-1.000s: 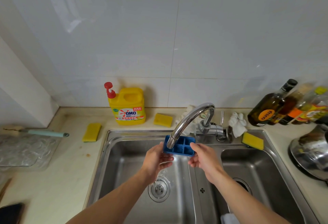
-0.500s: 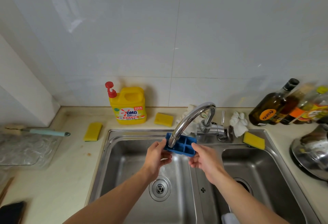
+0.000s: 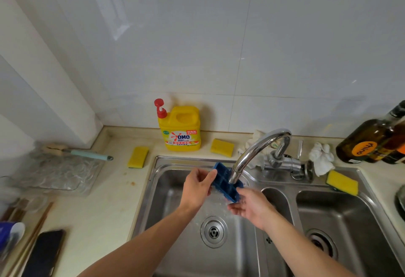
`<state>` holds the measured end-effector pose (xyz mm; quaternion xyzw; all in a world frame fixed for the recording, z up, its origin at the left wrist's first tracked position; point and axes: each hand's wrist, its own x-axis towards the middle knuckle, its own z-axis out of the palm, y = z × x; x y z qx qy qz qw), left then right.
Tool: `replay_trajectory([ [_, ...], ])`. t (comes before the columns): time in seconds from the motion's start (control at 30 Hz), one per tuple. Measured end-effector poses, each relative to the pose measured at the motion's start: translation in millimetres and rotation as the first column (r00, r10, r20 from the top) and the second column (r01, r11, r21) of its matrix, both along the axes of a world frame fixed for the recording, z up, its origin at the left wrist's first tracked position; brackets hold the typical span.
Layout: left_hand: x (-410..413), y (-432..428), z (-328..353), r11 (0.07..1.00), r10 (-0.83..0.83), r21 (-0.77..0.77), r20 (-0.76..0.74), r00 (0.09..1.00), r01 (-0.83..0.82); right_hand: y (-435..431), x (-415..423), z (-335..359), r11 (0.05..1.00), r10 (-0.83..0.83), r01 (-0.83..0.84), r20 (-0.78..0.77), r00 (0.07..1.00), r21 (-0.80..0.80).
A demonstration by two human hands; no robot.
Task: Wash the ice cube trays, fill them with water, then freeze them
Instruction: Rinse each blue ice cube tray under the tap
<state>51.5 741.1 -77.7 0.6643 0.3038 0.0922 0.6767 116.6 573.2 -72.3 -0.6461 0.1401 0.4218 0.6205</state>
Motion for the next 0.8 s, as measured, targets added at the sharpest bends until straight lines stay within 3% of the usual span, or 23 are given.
replay_trajectory([
  [0.17, -2, 3, -2, 1.000, 0.002, 0.015, 0.000, 1.000, -0.002, 3, 2, -2, 1.000, 0.014, -0.014, -0.021, 1.000, 0.018],
  [0.43, -6, 7, -6, 0.971, -0.017, 0.236, -0.094, 0.995, 0.039, 7, 5, -12, 1.000, -0.005, 0.007, -0.083, 0.997, 0.025],
  [0.8, -21, 9, -10, 0.981, 0.042, 0.193, -0.211, 0.977, -0.001, 2, 0, -27, 0.997, 0.069, -0.062, -0.144, 0.987, 0.050],
])
